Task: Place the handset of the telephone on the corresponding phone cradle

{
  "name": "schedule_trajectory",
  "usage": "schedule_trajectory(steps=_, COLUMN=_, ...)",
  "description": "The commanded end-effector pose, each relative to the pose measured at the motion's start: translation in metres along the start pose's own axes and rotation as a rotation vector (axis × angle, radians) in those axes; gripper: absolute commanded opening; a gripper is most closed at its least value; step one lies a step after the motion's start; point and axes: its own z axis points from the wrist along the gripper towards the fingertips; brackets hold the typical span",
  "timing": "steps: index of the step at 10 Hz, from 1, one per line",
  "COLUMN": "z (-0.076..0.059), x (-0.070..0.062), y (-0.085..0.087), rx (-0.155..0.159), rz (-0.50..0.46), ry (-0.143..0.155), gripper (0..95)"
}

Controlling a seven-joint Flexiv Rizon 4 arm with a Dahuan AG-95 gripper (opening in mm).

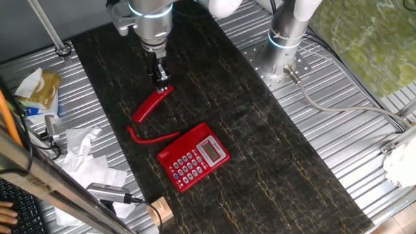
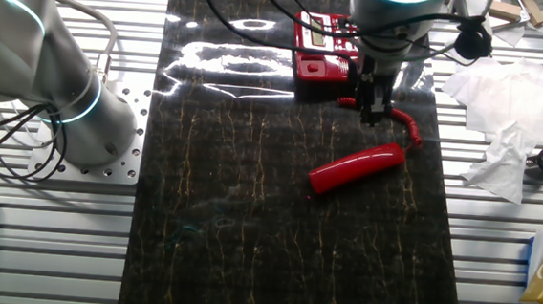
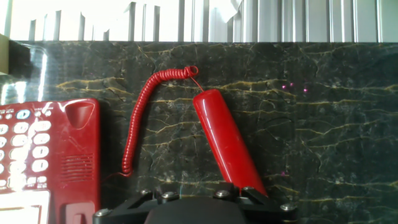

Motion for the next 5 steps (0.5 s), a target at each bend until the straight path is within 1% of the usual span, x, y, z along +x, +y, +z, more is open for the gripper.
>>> schedule_trajectory(steps=1, z=0.0, x=-0.003, y=-0.002, rx=-0.002, rz=-0.005, ry=-0.004, gripper=57.0)
schedule_trajectory(steps=4, z=0.0, x=-0.01, y=-0.009, rx=-0.008, rz=-0.019, ry=-0.007, gripper=57.0)
schedule_trajectory(steps=5, z=0.001, x=-0.014, y=-0.012, rx=-0.008, rz=-0.023, ry=-0.006, gripper=57.0)
